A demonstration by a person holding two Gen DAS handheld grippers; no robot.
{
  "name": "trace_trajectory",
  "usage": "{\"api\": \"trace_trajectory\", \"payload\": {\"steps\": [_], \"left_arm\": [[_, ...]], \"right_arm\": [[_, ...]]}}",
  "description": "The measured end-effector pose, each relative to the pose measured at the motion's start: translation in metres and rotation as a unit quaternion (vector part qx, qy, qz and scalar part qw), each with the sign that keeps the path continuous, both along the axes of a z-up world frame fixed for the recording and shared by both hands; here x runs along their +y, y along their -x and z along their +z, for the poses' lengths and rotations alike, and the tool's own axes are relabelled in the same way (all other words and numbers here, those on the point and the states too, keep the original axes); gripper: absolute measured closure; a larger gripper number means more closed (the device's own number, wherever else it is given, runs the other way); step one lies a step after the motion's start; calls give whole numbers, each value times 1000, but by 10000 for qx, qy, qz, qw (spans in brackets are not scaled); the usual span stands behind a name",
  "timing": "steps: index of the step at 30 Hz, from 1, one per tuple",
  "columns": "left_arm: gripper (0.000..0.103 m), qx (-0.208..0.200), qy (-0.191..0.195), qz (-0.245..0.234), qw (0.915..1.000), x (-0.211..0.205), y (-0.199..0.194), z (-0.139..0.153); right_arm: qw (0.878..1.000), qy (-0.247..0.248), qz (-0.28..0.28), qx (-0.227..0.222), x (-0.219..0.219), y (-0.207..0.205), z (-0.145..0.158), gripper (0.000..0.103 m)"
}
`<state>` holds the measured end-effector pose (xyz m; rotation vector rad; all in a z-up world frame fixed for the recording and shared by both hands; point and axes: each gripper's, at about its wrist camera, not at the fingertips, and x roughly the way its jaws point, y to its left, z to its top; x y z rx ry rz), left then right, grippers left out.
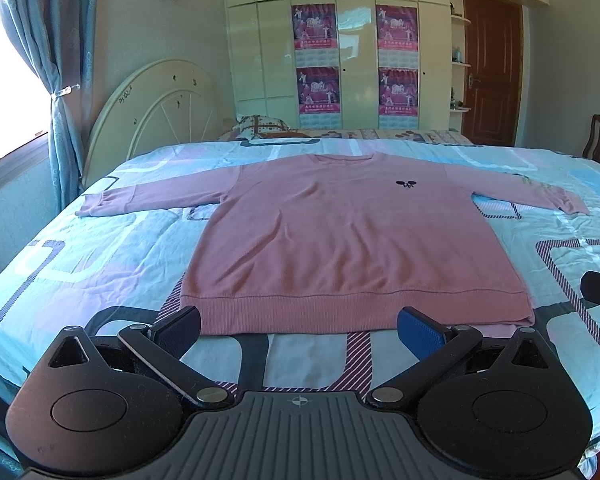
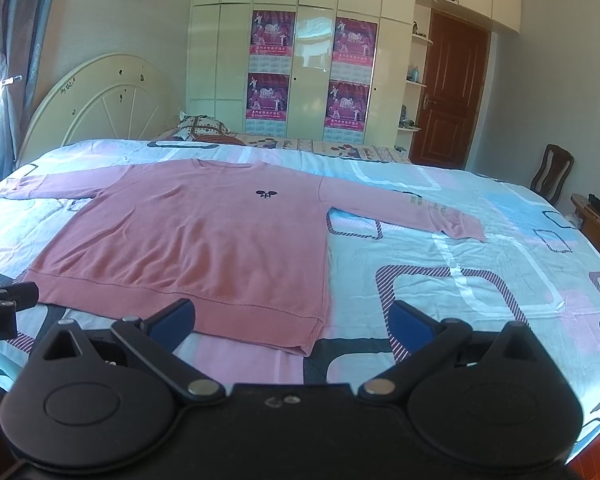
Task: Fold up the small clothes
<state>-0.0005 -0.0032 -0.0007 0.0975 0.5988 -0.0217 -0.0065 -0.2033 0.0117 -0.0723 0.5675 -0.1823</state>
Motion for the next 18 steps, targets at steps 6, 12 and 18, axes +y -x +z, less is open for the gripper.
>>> {"api": "trace_trajectory", "payload": {"steps": [6, 12, 18], "left_arm": [[0, 0, 18, 3, 10000, 1, -1, 0], [0, 36, 47, -3, 10000, 1, -1, 0], [0, 56, 60, -5, 10000, 1, -2, 0]], "right_arm": [[10000, -3, 5, 6, -1, 0, 0, 0], [10000, -3, -3, 10, -1, 0, -1, 0], [10000, -4, 2, 16, -1, 0, -1, 0]]}}
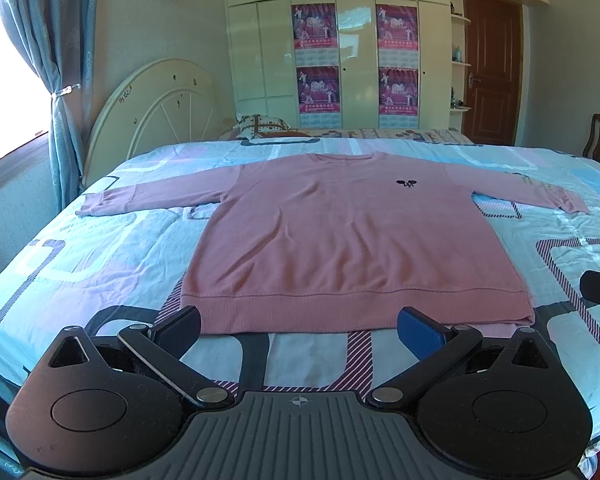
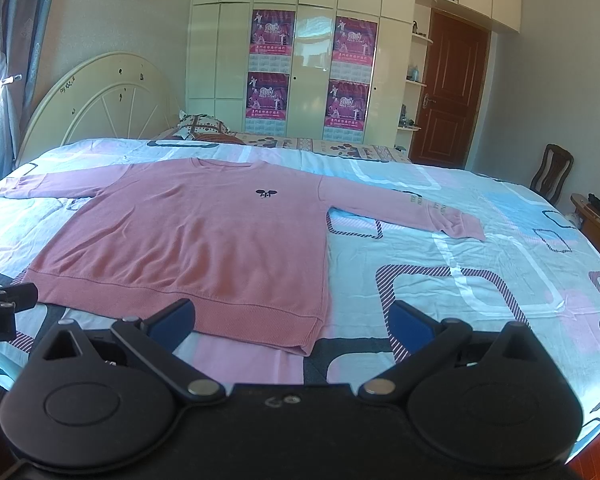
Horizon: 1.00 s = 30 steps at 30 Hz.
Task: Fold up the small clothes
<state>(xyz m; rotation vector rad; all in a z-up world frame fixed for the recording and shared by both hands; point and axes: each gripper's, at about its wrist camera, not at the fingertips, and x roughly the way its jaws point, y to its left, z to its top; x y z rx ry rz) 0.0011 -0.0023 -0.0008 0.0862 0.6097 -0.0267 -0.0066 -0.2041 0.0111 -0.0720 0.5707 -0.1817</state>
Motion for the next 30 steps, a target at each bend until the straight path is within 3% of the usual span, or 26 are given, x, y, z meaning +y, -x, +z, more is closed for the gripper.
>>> {"api": "trace_trajectory", "payload": {"steps": [10, 20, 30], "left_arm": [[0, -77, -50, -18, 10000, 1, 0, -2], [0, -81, 196, -72, 9997, 4, -9, 0], [0, -4, 301, 29, 9995, 20, -58, -4]], "right_arm": [[10000, 3, 0, 7, 0, 0, 0, 0], [10000, -29, -49, 25, -2, -8, -6, 0], [9997, -66, -227, 103, -8, -56, -10, 0]]}}
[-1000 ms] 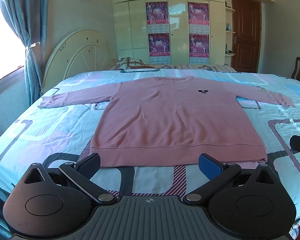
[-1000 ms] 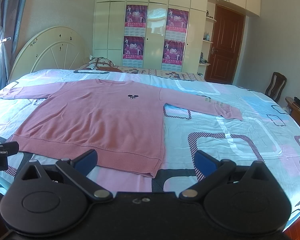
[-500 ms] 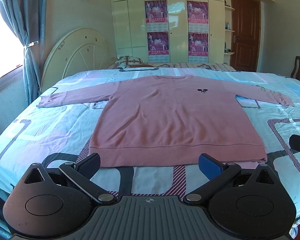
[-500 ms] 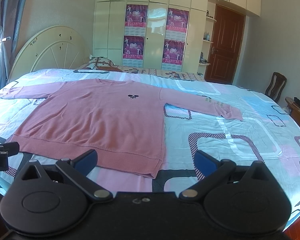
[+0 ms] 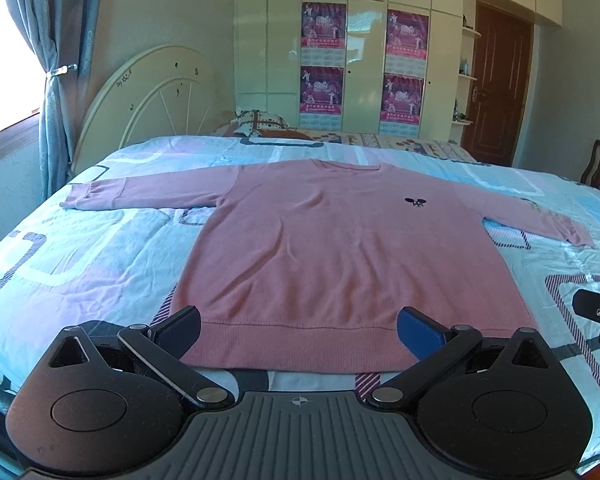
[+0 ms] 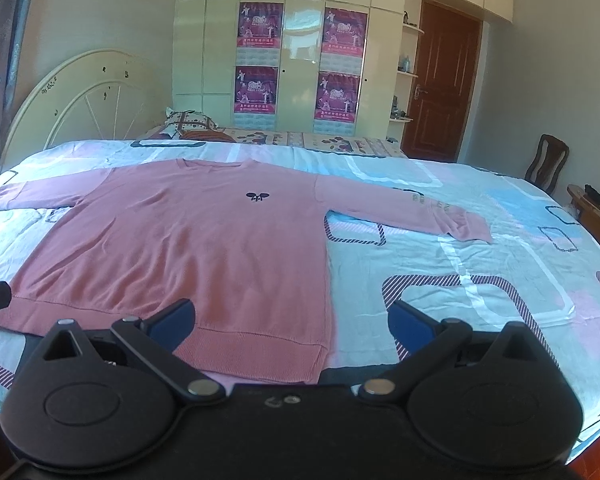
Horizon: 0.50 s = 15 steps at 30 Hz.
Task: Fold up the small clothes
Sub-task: 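Move the right tool to a sleeve cuff and close its fingers on it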
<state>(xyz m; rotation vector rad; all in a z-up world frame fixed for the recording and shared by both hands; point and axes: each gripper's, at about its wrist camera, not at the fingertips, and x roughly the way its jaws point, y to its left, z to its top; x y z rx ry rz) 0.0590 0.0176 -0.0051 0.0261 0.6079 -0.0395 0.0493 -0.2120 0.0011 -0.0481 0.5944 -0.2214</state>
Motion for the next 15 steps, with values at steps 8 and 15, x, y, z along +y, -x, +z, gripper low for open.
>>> {"api": "trace_trajectory", "payload": {"steps": [8, 15], "left_arm": [[0, -52, 131, -355, 9993, -12, -61, -8], [0, -88, -15, -649, 9979, -27, -123, -3]], "right_arm": [[9997, 38, -249, 4, -6, -44, -3, 0], [9972, -22, -737, -85, -20, -94, 3, 0]]}}
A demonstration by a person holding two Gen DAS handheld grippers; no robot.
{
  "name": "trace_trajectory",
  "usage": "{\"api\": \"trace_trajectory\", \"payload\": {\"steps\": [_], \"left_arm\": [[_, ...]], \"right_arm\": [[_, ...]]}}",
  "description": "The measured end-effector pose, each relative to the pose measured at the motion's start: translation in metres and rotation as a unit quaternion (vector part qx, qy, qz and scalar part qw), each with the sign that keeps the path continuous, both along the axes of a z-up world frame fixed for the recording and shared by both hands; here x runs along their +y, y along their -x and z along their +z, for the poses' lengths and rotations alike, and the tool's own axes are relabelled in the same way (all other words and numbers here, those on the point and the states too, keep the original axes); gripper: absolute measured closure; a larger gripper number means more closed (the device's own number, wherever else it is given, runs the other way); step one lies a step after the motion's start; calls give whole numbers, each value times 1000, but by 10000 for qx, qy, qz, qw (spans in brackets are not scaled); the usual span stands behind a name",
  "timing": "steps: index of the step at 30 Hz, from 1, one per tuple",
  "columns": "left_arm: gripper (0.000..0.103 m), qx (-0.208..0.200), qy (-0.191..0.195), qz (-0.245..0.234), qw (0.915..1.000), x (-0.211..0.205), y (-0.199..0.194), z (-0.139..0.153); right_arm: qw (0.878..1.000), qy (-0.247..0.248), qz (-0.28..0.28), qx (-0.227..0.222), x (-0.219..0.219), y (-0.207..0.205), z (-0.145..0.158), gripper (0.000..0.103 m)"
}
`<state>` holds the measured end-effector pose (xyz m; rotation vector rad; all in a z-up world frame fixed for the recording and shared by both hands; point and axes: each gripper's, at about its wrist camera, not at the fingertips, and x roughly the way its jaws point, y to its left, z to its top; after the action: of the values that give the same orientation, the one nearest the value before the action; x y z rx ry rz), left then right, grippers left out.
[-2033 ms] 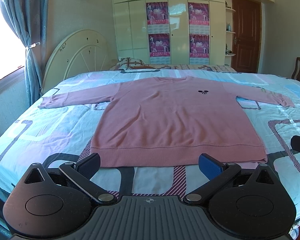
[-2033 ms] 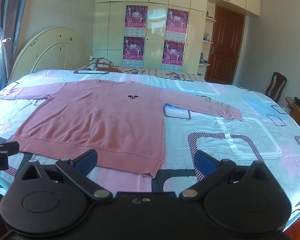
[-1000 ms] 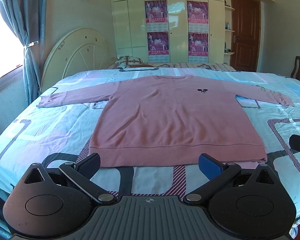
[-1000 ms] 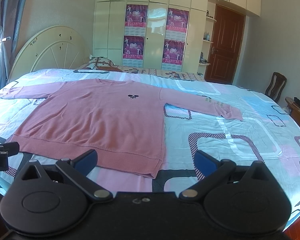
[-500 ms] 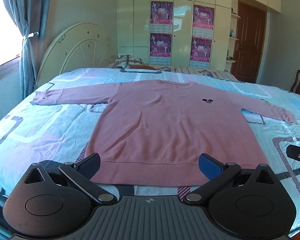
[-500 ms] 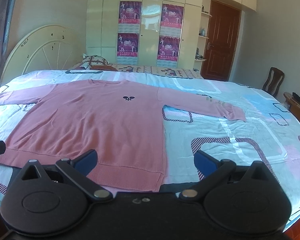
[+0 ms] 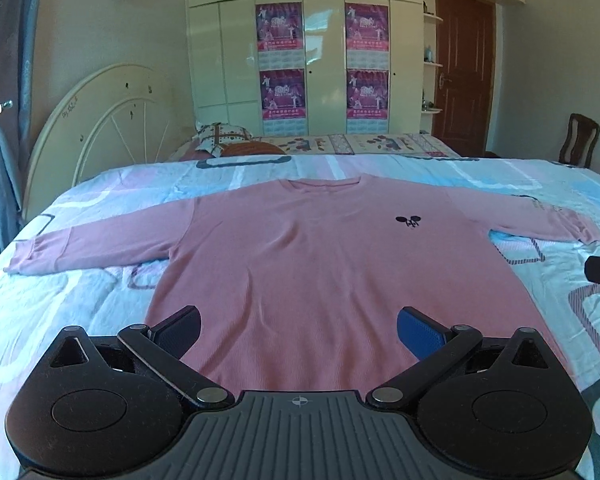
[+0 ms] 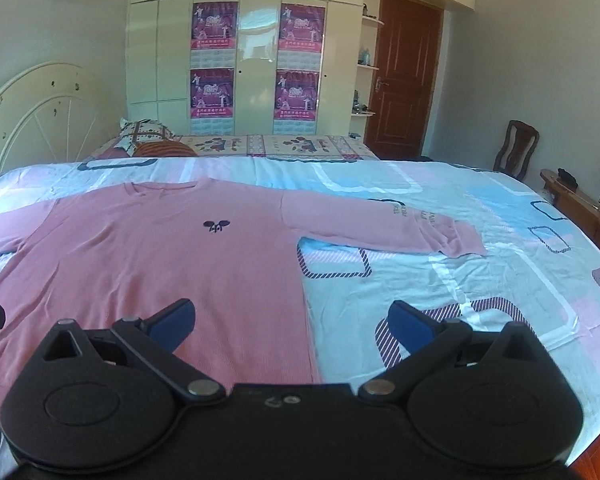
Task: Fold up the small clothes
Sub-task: 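Move the right tool to a sleeve cuff and close its fingers on it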
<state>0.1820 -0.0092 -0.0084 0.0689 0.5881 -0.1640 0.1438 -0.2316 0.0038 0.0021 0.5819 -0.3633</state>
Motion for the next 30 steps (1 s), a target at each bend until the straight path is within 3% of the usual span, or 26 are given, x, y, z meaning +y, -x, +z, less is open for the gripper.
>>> {"api": "trace_trajectory", "payload": {"steps": [6, 13, 16, 20, 28, 30], "left_arm": [[0, -181, -54, -191, 9996, 4, -44, 9], [0, 385, 381, -98, 9985, 7, -84, -5], [0, 532, 518, -311, 9967, -5, -101, -14], [0, 315, 417, -316, 9981, -26, -115, -18], [0, 373, 231, -13, 9990, -70, -152, -28], [1, 427, 166, 64, 9989, -84, -162, -34]], "right_arm": [[9993, 77, -345, -133, -8, -41, 7, 0], [9986, 213, -438, -221, -24, -66, 14, 4], [9978, 158, -585, -271, -45, -79, 16, 8], [9962, 91, -804, -309, -79, -97, 13, 19], [9915, -245, -1251, -273, -181, -134, -12, 46], [9882, -452, -1443, -247, -215, -140, -23, 58]]}}
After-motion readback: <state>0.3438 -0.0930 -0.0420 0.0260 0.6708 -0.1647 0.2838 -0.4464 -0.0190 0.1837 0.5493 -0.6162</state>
